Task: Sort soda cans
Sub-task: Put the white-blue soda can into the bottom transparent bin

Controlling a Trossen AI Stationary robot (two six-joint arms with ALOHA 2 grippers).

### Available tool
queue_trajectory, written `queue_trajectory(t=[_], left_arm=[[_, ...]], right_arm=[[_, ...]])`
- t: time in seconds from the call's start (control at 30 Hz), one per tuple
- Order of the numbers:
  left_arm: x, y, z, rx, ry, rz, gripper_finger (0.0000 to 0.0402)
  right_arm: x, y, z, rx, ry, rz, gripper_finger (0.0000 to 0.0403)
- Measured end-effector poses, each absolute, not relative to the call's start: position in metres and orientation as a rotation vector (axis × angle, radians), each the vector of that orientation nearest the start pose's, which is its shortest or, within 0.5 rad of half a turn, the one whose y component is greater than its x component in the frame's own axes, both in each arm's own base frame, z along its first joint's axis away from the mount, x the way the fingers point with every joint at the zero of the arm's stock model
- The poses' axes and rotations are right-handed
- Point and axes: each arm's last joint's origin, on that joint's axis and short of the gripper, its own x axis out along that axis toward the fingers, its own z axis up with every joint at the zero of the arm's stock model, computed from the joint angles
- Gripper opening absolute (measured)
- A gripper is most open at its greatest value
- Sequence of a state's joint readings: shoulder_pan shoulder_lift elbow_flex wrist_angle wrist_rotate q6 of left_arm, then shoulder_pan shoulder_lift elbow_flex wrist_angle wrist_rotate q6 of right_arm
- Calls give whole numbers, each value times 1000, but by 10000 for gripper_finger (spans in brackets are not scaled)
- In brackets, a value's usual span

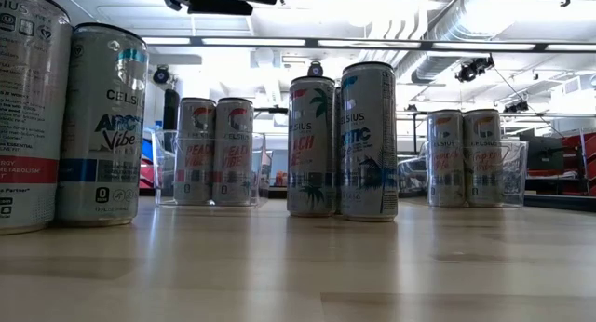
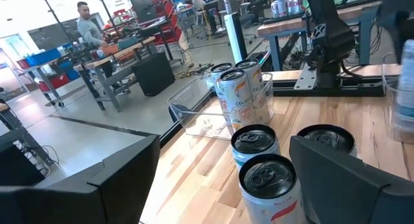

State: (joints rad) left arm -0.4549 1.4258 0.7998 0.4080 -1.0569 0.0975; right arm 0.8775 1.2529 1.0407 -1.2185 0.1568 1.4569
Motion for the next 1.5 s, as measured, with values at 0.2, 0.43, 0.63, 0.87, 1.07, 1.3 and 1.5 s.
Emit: queue_trajectory(t=[0.2, 0.43, 0.63, 0.87, 1.07, 1.3, 1.5], left_arm=[[277, -107, 252, 243, 189, 592, 339], [277, -107, 252, 238, 188, 593, 339], [277, -107, 252, 238, 188, 593, 339], [277, -107, 252, 238, 188, 592, 339], [276, -110, 252, 238, 187, 584, 339], [276, -110, 252, 239, 187, 582, 339], [275, -110, 252, 239, 187, 582, 339]], right_arm=[[137, 145, 255, 500, 1323, -383, 246], [140, 145, 255, 486, 1323, -373, 308], [140, 145, 279, 501, 1310, -362, 313], [136, 140, 317, 516, 1287, -396, 315], [142, 135, 344, 425, 1010, -404, 316], [180, 134, 327, 242, 706, -426, 316], [240, 133, 285, 118, 551, -399, 316]])
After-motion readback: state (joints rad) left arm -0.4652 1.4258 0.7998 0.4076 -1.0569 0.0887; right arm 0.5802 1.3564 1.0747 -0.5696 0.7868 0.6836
